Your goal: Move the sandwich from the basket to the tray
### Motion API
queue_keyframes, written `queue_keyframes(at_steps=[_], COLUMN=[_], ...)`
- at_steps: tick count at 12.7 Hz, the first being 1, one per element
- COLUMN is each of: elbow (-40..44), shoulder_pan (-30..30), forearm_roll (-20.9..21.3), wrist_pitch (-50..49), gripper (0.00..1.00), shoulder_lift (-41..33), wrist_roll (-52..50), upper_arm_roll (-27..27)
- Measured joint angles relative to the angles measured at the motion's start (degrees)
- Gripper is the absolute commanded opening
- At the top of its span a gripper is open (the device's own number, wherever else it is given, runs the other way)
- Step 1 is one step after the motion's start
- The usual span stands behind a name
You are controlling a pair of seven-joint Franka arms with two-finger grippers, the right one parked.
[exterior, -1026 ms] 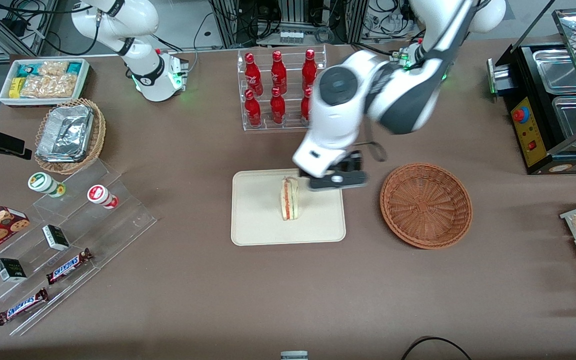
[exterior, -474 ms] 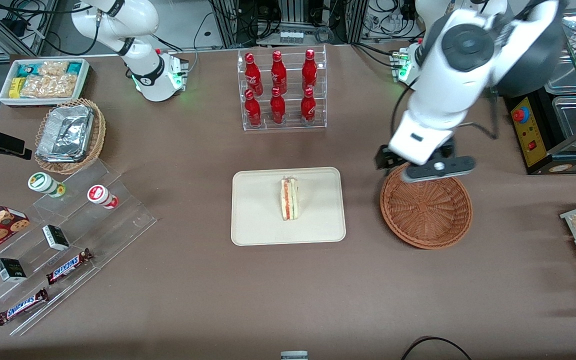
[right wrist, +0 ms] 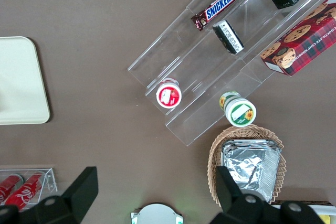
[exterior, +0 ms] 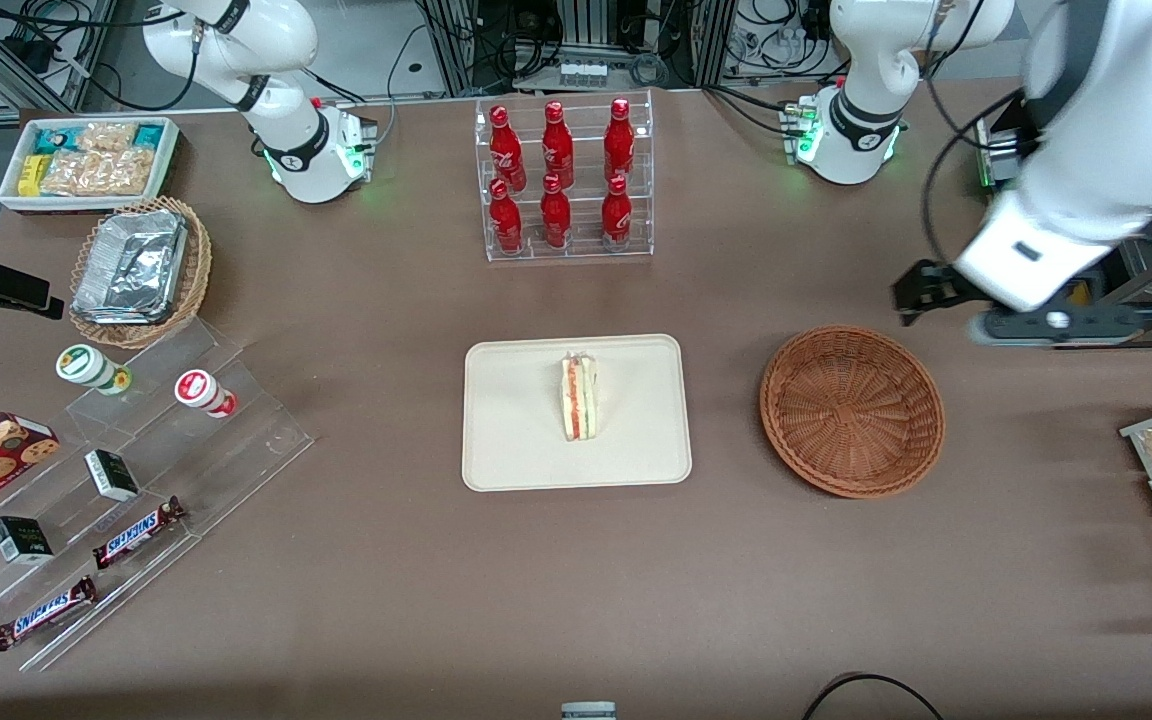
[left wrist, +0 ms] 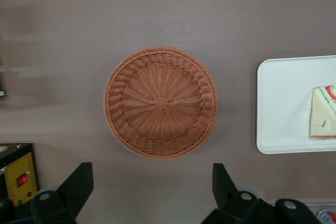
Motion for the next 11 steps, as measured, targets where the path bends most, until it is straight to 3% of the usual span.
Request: queue_keyframes(at_steps=[4,11], elbow=[0.0,0.0], shoulder_pan=[3.0,3.4], forearm_roll=[-0.2,-0.3], wrist_pitch=[-2.4,-2.6], gripper=[1.0,1.0], shoulder_lift=[-1.5,-2.0], wrist_roll=[5.4,6.2], upper_arm_roll=[0.0,-0.2])
